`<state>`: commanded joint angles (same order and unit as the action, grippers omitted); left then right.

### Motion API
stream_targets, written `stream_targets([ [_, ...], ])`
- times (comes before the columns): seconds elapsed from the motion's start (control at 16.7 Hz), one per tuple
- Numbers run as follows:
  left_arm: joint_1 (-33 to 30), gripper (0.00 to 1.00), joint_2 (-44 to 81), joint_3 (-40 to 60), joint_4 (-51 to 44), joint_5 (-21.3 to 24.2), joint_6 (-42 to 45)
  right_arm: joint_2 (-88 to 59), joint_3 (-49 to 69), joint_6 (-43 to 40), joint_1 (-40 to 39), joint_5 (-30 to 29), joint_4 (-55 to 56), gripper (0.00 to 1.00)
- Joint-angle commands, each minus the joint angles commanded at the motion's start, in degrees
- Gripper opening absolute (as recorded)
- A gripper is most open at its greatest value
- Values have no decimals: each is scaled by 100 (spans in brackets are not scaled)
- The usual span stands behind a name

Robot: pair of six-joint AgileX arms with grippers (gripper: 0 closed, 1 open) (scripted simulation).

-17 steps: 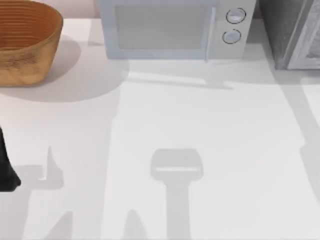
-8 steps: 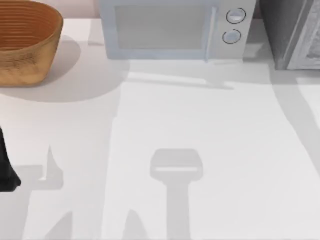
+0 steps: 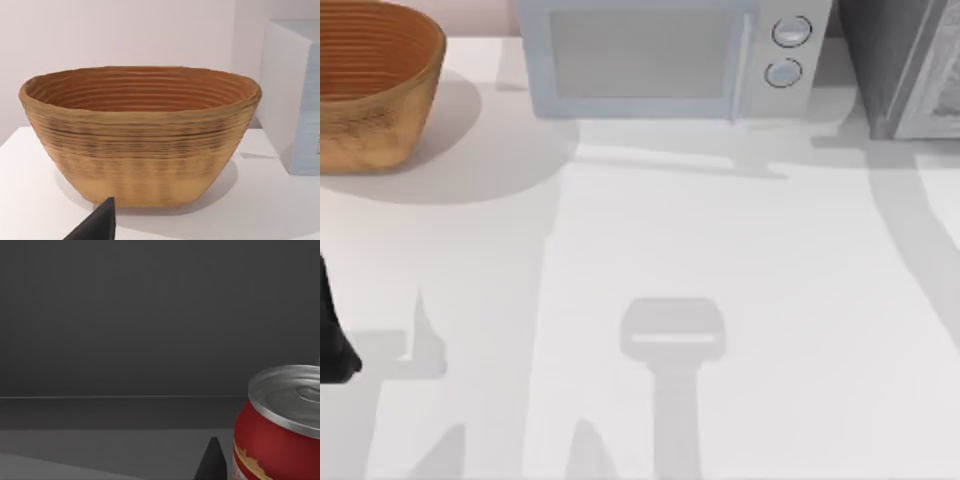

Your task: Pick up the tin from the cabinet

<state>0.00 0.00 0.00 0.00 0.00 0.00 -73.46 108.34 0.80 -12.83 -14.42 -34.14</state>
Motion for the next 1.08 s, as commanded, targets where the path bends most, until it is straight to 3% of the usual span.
stream_targets([
  [0.18, 0, 100, 0, 0, 0, 0, 0, 281, -365, -4, 63, 41, 146, 0],
  [0.42, 0, 100, 0, 0, 0, 0, 0, 1191, -1701, -17, 231, 208, 575, 0],
  [1.08, 0, 100, 0, 0, 0, 0, 0, 5354, -8477, -62, 926, 1052, 2470, 0],
])
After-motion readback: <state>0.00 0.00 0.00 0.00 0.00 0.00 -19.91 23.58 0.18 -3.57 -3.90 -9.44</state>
